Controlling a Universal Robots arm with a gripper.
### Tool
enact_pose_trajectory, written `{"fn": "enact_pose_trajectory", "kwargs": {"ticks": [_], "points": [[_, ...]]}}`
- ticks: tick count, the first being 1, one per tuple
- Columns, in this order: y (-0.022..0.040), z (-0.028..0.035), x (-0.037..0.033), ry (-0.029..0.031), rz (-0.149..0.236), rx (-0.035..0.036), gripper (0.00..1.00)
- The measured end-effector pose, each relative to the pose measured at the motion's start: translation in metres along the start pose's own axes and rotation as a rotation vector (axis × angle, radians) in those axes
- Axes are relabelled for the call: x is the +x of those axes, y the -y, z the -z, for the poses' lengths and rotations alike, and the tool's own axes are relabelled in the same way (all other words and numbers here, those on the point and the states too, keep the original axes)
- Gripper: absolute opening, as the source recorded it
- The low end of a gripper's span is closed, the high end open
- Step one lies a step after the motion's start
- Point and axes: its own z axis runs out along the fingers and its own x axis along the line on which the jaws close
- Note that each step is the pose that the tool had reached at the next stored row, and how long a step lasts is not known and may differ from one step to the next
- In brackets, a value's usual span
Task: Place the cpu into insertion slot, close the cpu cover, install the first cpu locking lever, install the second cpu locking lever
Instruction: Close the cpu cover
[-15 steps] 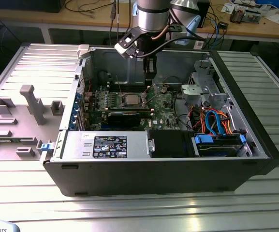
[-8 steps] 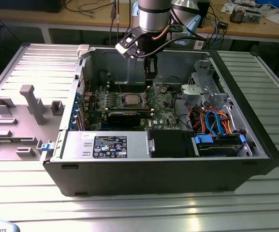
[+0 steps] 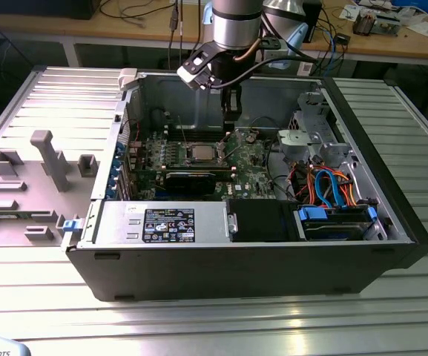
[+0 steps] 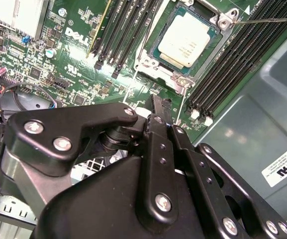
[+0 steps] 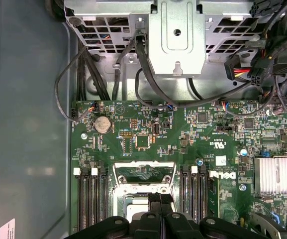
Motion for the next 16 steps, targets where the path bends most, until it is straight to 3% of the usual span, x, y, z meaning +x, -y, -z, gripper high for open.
{"fn": "enact_pose_trajectory", "kwargs": {"ticks": [7, 16], "points": [[-0.0044, -0.0011, 0.0001, 0.0003, 0.000, 0.0001, 0.11], [-0.0049, -0.0012, 0.0001, 0.0005, 0.000, 0.0000, 0.11]]}}
